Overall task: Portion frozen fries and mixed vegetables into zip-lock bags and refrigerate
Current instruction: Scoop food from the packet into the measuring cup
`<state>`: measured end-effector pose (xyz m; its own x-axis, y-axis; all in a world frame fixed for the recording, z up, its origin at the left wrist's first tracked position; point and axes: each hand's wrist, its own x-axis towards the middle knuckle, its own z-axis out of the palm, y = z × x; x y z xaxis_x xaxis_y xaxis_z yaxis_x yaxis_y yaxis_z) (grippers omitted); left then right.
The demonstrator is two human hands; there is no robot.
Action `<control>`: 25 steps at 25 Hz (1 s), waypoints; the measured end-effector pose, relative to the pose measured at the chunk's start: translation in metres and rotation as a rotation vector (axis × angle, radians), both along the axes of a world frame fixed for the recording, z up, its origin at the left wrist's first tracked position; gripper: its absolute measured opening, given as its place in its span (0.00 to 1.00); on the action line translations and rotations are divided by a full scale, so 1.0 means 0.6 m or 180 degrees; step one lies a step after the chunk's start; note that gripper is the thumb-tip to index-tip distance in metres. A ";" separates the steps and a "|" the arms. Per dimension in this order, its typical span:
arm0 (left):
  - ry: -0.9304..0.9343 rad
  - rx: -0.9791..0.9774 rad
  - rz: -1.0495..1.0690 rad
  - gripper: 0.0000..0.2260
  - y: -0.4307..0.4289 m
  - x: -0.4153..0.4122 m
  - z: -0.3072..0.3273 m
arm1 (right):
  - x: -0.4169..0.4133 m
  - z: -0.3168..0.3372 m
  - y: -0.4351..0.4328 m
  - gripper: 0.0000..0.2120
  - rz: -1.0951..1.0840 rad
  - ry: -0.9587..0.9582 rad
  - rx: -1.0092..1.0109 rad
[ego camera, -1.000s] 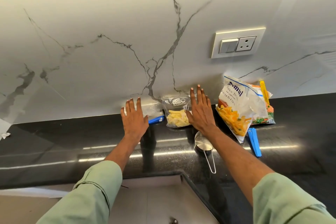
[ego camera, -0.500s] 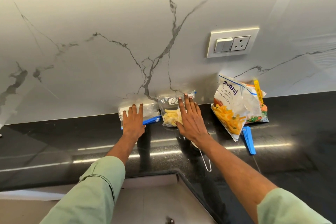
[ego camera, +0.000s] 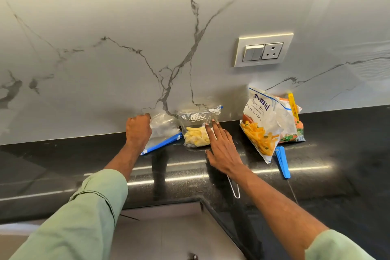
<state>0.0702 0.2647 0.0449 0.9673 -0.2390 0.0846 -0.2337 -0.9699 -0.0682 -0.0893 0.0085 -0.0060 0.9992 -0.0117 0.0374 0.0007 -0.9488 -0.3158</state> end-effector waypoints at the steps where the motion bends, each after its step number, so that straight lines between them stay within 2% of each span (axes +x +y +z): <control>1: -0.0058 -0.0058 0.0023 0.09 0.001 -0.001 0.006 | 0.002 0.002 0.004 0.46 0.0010 0.0004 0.0026; 4: -0.0448 -0.0287 0.0057 0.04 0.009 -0.006 0.018 | 0.009 0.009 0.018 0.44 0.0110 -0.0012 0.0148; 6: -0.0656 -0.0471 0.0024 0.04 0.016 -0.007 0.027 | 0.013 0.008 0.032 0.44 0.0205 0.0005 0.0242; 10: -0.0622 -0.1031 -0.0027 0.06 0.018 -0.008 0.047 | 0.021 0.007 0.060 0.43 0.0321 0.0068 0.0409; 13: -0.0678 -0.1183 -0.0176 0.06 0.018 -0.016 0.052 | 0.026 0.016 0.099 0.44 0.0487 0.0469 0.0823; 16: -0.0842 -0.1265 -0.0361 0.05 0.013 -0.022 0.049 | 0.034 0.010 0.143 0.50 0.0497 0.1054 0.1450; 20: -0.1218 -0.1358 -0.0366 0.06 0.007 -0.026 0.048 | 0.040 -0.016 0.182 0.55 0.0678 0.1614 0.1022; 22: -0.1480 -0.1449 -0.0424 0.06 0.001 -0.032 0.053 | 0.042 -0.020 0.187 0.56 0.0612 0.1452 0.0729; 25: -0.1608 -0.1573 -0.0594 0.06 -0.015 -0.051 0.067 | 0.049 0.001 0.181 0.55 0.0224 0.0753 0.0509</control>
